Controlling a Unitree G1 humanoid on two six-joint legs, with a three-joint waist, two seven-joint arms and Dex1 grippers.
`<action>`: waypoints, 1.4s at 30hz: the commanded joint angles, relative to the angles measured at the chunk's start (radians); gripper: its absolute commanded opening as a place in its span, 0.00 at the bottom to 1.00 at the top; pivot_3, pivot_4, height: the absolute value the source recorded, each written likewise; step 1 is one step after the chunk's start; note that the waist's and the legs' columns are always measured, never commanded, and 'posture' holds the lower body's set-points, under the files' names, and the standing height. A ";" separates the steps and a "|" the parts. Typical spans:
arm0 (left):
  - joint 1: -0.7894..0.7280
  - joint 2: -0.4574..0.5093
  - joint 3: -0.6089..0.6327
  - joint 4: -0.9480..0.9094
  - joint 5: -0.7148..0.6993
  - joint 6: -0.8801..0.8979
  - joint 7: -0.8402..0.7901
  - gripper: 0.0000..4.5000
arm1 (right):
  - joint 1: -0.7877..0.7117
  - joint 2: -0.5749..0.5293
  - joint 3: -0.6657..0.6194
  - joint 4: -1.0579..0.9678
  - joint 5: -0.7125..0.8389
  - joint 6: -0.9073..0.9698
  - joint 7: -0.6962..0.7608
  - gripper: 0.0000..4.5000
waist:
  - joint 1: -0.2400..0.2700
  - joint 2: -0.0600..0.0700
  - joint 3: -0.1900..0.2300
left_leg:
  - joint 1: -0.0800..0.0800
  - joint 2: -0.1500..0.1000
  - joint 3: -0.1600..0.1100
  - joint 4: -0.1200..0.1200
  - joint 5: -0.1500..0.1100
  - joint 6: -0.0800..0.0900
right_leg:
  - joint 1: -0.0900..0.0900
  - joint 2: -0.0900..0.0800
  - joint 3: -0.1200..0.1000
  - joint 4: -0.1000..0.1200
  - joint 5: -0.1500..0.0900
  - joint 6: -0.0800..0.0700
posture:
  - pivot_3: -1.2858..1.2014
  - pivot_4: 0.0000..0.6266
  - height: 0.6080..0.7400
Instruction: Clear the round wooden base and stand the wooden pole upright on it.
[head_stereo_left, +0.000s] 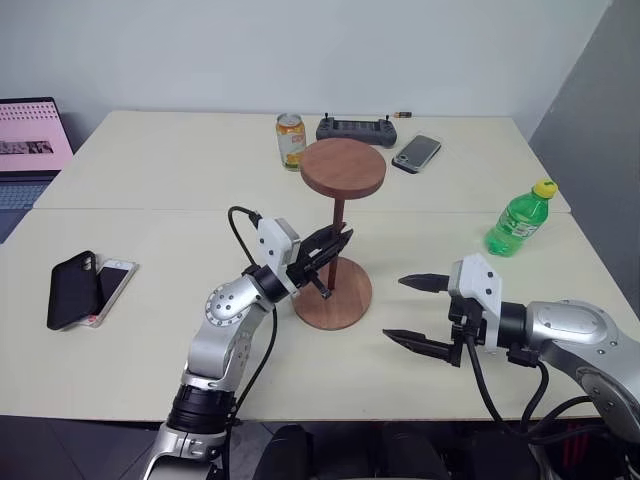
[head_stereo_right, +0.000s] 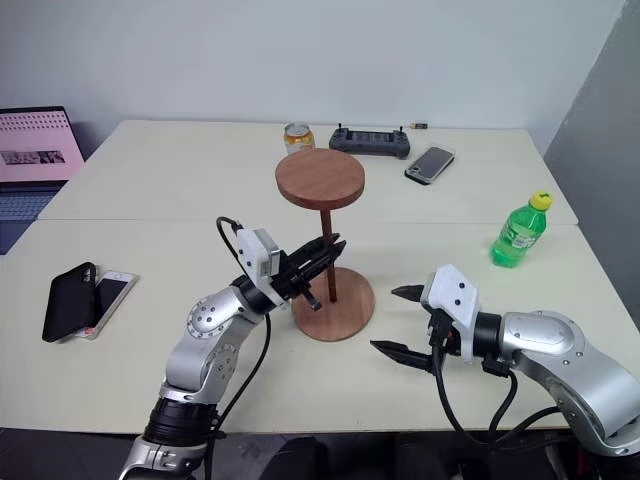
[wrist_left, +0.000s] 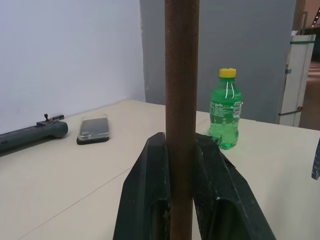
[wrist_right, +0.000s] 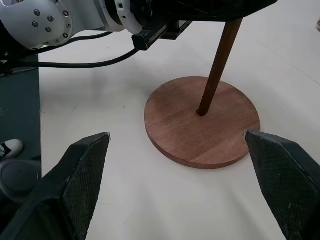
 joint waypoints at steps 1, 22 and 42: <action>0.007 -0.013 -0.006 -0.016 0.002 -0.012 0.007 0.06 | -0.009 -0.012 -0.021 -0.023 0.006 -0.013 0.008 1.00 | 0.000 0.000 0.000 | 0.000 0.000 0.000 0.000 0.000 0.000 | 0.000 0.000 0.000 0.000 0.000 0.000 | 0.52 0.24 1.00; 0.048 0.003 0.004 -0.057 -0.006 0.016 0.014 0.06 | -0.019 -0.016 -0.021 -0.020 0.010 -0.010 0.015 1.00 | 0.000 0.000 0.000 | -0.001 0.000 -0.001 0.000 0.000 0.000 | 0.000 0.000 -0.001 -0.001 0.000 0.000 | 0.52 0.24 1.00; 0.021 -0.020 0.005 -0.018 0.016 -0.024 0.038 0.06 | -0.027 -0.048 -0.017 -0.016 -0.006 -0.005 0.019 1.00 | 0.000 -0.001 0.001 | -0.002 0.000 -0.001 -0.001 0.000 0.000 | 0.000 0.000 -0.002 -0.002 0.000 0.000 | 0.52 0.24 1.00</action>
